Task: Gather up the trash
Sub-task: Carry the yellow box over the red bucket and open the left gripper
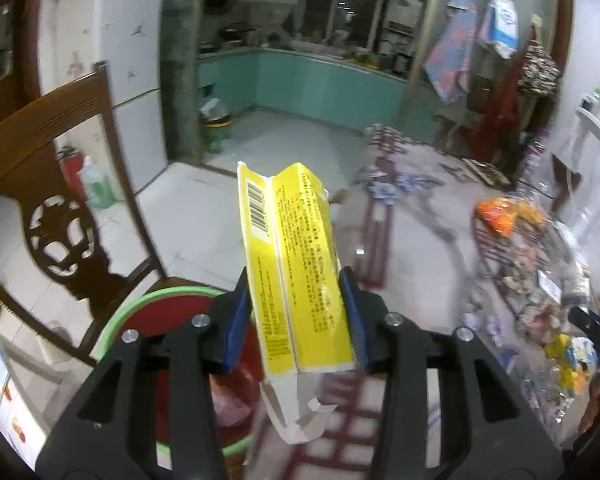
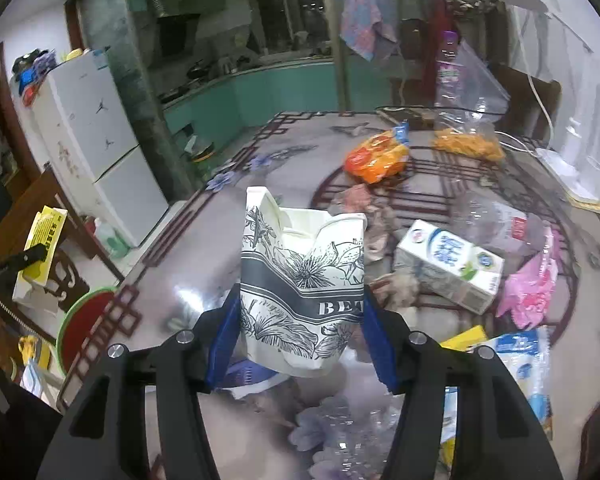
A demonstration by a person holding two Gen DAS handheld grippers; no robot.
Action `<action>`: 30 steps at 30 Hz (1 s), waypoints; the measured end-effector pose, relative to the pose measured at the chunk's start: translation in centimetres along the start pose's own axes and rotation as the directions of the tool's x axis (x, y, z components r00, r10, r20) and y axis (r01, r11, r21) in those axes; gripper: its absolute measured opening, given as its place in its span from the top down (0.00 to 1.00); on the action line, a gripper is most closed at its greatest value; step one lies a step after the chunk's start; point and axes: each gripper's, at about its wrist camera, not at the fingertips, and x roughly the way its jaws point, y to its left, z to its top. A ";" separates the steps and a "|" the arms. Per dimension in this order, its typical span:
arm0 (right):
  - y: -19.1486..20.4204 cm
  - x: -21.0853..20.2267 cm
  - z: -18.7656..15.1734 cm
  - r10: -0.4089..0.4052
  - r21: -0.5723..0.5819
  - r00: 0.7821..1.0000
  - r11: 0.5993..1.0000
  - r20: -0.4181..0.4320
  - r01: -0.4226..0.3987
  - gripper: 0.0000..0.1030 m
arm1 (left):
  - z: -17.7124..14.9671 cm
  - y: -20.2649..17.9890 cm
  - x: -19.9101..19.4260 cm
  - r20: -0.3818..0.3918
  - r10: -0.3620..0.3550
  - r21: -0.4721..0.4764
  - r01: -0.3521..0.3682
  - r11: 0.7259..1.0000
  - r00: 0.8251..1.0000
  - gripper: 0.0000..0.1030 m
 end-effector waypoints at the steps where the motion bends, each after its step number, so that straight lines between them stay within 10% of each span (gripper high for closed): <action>1: 0.4 0.0 -0.1 0.006 -0.009 1.000 1.000 -0.002 -0.006 0.46 | 0.0 0.8 0.1 -0.005 0.010 -0.014 -0.010 1.000 1.000 0.60; 18: 11.7 3.5 0.2 0.185 -0.084 0.982 0.979 -0.032 -0.187 0.46 | -1.9 11.1 -0.4 -0.088 0.100 -0.243 -0.119 0.963 0.991 0.59; 30: 26.4 8.6 0.0 0.363 -0.218 0.905 0.886 -0.220 -0.409 0.46 | -2.4 12.9 0.1 -0.121 0.089 -0.299 -0.121 0.946 0.989 0.59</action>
